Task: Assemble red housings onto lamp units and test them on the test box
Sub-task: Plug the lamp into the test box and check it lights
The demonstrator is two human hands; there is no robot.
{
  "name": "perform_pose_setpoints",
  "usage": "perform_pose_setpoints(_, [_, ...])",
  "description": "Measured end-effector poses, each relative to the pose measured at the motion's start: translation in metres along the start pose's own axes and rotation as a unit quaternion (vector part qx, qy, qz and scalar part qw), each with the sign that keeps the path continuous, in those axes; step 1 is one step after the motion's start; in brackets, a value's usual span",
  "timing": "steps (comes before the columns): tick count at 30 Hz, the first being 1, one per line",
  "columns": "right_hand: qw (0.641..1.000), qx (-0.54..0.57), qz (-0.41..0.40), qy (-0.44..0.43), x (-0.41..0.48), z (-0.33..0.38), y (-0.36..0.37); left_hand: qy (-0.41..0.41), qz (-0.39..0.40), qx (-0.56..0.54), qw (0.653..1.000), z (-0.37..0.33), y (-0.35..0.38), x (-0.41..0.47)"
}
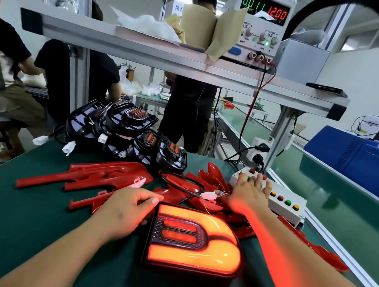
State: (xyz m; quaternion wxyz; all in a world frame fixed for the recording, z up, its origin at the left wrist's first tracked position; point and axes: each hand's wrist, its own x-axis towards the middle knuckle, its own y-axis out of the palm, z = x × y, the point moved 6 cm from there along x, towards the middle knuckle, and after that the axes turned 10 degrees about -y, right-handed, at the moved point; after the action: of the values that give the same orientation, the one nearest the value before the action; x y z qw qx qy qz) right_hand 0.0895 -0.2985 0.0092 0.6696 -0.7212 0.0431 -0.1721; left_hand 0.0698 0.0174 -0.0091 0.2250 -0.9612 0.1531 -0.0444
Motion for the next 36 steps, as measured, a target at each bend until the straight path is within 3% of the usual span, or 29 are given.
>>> perform_pose_setpoints(16, [0.999,-0.020,0.001,-0.033,0.004,0.006,0.001,-0.014,-0.014,0.013,1.000,-0.003,-0.002,-0.004])
perform_pose_setpoints(28, [0.992,-0.106,0.028,-0.060,0.011,0.017,0.000,-0.006,-0.012,0.041,0.999,-0.004,-0.001,-0.002])
perform_pose_setpoints(36, [0.991,-0.114,0.004,-0.070,0.009,0.018,0.000,-0.011,-0.011,0.039,0.999,-0.001,-0.001,0.001])
